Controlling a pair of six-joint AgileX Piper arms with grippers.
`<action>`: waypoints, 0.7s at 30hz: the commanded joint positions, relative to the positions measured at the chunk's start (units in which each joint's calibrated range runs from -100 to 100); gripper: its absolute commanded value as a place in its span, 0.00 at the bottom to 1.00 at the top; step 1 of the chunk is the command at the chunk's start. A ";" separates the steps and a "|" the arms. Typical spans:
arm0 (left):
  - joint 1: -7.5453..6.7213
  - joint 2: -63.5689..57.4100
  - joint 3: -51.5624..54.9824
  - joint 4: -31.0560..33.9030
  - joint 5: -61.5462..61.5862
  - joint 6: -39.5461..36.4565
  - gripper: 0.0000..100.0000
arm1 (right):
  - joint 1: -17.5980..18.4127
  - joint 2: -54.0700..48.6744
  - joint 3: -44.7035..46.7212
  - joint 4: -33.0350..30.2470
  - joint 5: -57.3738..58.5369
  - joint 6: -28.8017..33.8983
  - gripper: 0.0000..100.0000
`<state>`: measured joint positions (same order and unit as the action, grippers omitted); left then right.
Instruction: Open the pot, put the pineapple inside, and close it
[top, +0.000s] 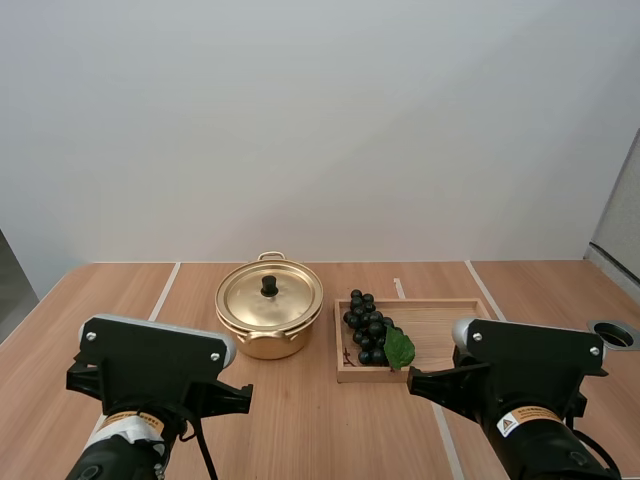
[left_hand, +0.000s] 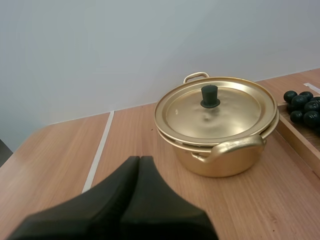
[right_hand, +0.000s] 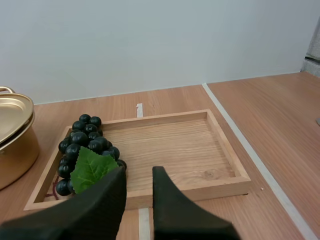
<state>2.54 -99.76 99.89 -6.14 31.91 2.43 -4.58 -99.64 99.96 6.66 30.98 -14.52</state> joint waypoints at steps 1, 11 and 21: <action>0.15 -0.24 0.11 -0.70 0.13 -0.51 0.00 | 0.16 -0.36 0.04 -1.38 -2.05 0.14 0.22; 0.15 -0.24 0.11 -0.44 0.13 -0.51 0.00 | 0.36 -0.36 0.04 10.26 2.07 0.24 0.00; 0.15 -0.24 0.11 -0.44 0.13 -0.51 0.00 | 0.93 -0.36 0.04 10.70 0.83 0.24 0.00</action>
<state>2.54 -99.76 99.89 -6.14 31.91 2.43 -3.81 -99.64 99.96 16.97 32.84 -14.43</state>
